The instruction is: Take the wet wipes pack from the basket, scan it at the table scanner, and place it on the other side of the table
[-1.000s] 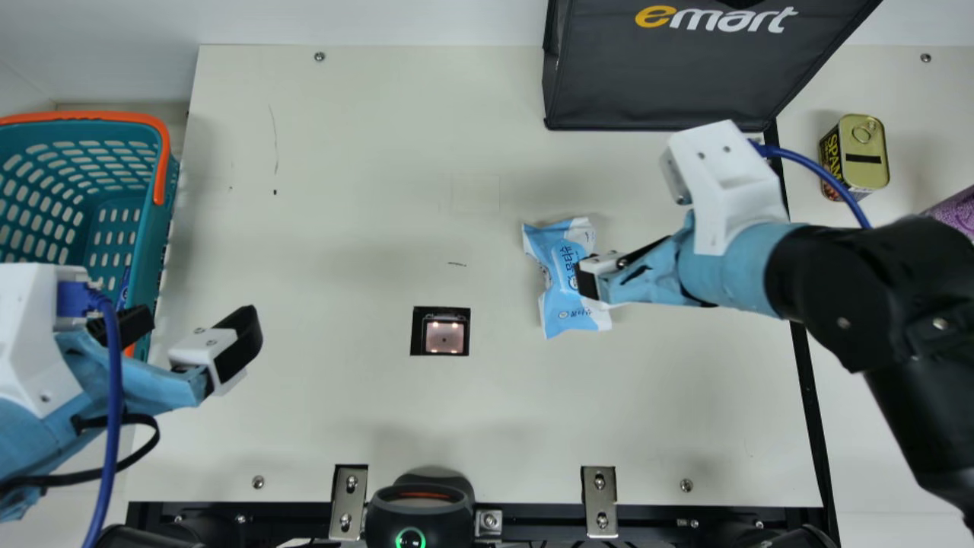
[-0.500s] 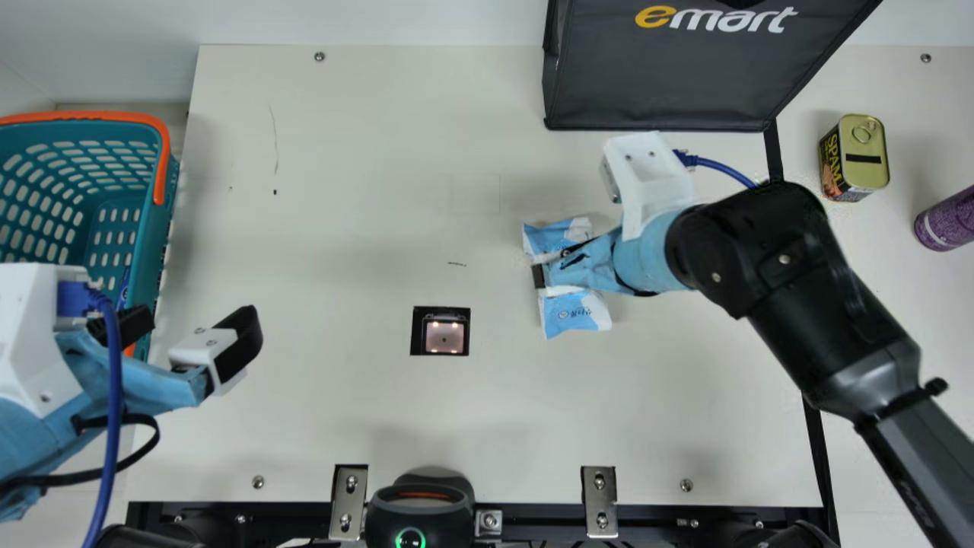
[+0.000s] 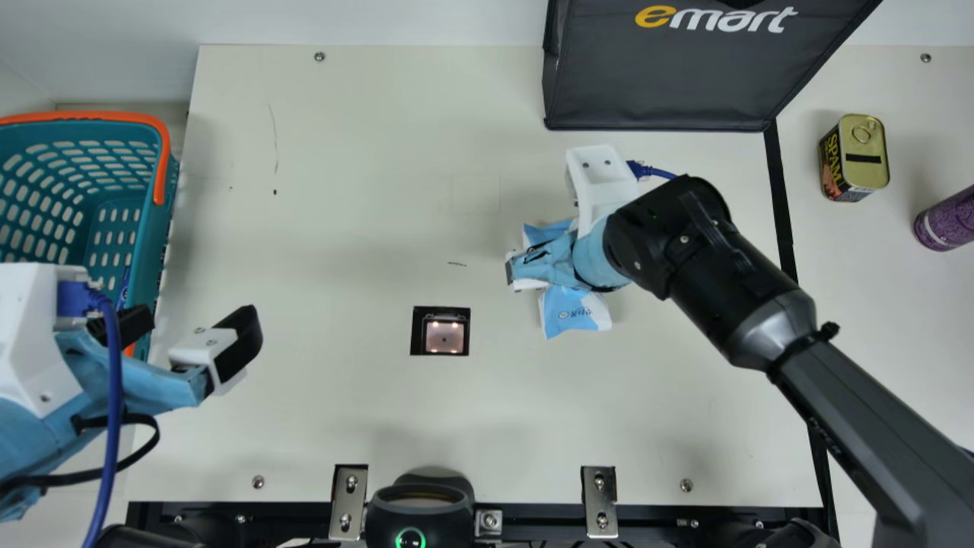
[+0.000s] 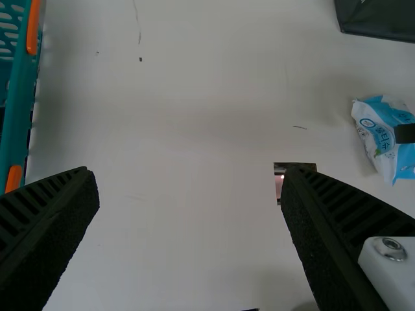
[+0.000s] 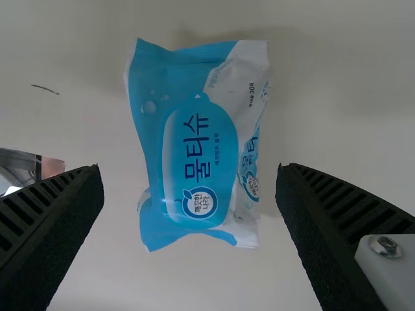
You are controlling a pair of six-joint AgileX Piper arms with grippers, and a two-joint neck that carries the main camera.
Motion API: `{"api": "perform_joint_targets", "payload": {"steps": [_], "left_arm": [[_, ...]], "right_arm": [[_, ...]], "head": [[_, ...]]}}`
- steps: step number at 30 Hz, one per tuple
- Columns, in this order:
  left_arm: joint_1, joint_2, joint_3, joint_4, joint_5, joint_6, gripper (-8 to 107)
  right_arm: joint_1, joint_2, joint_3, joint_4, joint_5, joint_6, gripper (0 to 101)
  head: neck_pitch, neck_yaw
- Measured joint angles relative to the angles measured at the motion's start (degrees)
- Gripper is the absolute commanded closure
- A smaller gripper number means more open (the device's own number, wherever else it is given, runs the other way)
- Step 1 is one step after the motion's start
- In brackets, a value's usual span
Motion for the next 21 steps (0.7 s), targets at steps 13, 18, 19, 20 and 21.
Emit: {"api": "perform_joint_targets", "payload": {"steps": [13, 18, 19, 20, 21], "left_arm": [[0.0, 0.0, 0.0, 0.0, 0.0, 0.0, 9], [0.0, 0.0, 0.0, 0.0, 0.0, 0.0, 9], [0.0, 0.0, 0.0, 0.0, 0.0, 0.0, 9], [0.0, 0.0, 0.0, 0.0, 0.0, 0.0, 9], [0.0, 0.0, 0.0, 0.0, 0.0, 0.0, 9]], "right_arm": [[1.2, 4.3, 2.3, -1.8, -3.4, 2.8, 6], [1.3, 5.3, 2.9, -2.0, -4.4, 3.4, 6], [1.3, 5.5, 3.0, -2.2, -4.6, 3.5, 6], [1.3, 5.6, 3.1, -2.3, -4.7, 3.7, 6], [1.3, 5.8, 3.2, -2.3, -4.9, 3.9, 6]], "head": [[0.0, 0.0], [0.0, 0.0], [0.0, 0.0], [-0.1, 0.0], [0.0, 0.0]]}}
